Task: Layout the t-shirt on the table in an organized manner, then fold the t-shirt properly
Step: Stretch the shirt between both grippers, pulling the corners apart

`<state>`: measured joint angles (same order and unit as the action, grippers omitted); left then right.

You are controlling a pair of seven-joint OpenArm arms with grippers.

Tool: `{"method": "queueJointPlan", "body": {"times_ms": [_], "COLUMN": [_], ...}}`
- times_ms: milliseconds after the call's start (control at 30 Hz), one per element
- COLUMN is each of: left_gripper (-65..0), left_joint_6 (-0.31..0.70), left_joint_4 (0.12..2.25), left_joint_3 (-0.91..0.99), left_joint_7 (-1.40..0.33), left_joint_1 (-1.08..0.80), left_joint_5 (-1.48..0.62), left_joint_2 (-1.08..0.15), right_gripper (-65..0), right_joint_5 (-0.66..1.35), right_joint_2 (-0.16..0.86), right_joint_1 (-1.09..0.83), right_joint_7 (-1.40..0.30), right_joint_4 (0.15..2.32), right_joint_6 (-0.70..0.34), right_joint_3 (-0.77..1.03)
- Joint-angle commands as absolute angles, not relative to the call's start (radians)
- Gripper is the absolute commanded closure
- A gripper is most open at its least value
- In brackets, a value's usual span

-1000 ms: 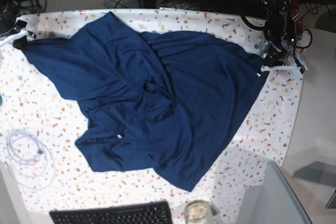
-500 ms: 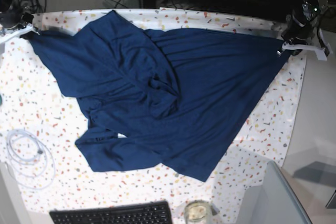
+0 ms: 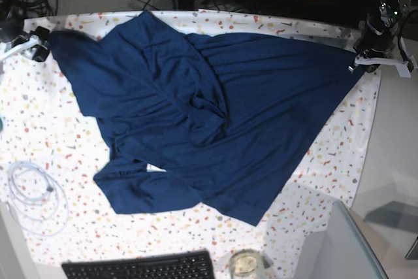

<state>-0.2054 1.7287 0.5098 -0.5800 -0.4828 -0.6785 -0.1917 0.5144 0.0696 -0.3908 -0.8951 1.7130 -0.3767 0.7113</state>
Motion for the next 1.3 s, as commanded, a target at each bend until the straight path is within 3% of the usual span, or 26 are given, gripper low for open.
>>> {"method": "queueJointPlan", "body": {"times_ms": [0, 200, 500, 567, 667, 700, 767, 833, 1033, 1267], "left_gripper": [0.0, 0.0, 0.0, 0.0, 0.0, 0.0, 0.0, 0.0, 0.0, 0.0], "left_joint_6": [-0.203, -0.203, -0.203, -0.203, -0.203, -0.203, -0.203, -0.203, -0.203, -0.203], "left_joint_4": [1.744, 1.744, 1.744, 1.745, 1.745, 1.745, 1.748, 1.748, 1.750, 1.748], "left_joint_3": [0.522, 0.524, 0.524, 0.526, 0.526, 0.526, 0.526, 0.526, 0.545, 0.568], "left_joint_7": [-0.558, -0.558, -0.558, -0.558, -0.558, -0.558, -0.558, -0.558, -0.651, -0.774], "left_joint_1": [-0.484, -0.487, -0.493, -0.493, -0.487, -0.486, -0.484, -0.475, -0.403, -0.308], "left_joint_5": [-0.674, -0.673, -0.673, -0.673, -0.673, -0.673, -0.673, -0.673, -0.673, -0.668], "left_joint_2": [-0.205, -0.206, -0.206, -0.206, -0.209, -0.211, -0.214, -0.229, -0.239, -0.232], "right_gripper": [-39.3, -39.6, -38.4, -30.0, -3.9, 0.0, -2.4, -0.6, -0.2, -0.6], "right_joint_5": [0.524, 0.522, 0.526, 0.530, 0.533, 0.533, 0.533, 0.527, 0.526, 0.524], "right_joint_2": [0.113, 0.251, 0.251, 0.251, 0.251, 0.251, 0.251, 0.251, 0.278, 0.329], "right_joint_1": [-0.369, -0.312, -0.294, -0.294, -0.292, -0.292, -0.288, -0.245, -0.025, 0.272], "right_joint_7": [-0.880, -0.878, -0.877, -0.875, -0.881, -0.883, -0.897, -0.938, -1.078, -1.073], "right_joint_4": [1.728, 1.586, 1.437, 1.448, 1.506, 1.531, 1.584, 1.627, 1.606, 1.228], "right_joint_6": [-0.397, -0.289, -0.275, -0.277, -0.277, -0.277, -0.272, -0.268, -0.111, 0.010], "right_joint_3": [0.670, 0.430, 0.418, 0.420, 0.426, 0.426, 0.426, 0.426, 0.420, 0.374]}}
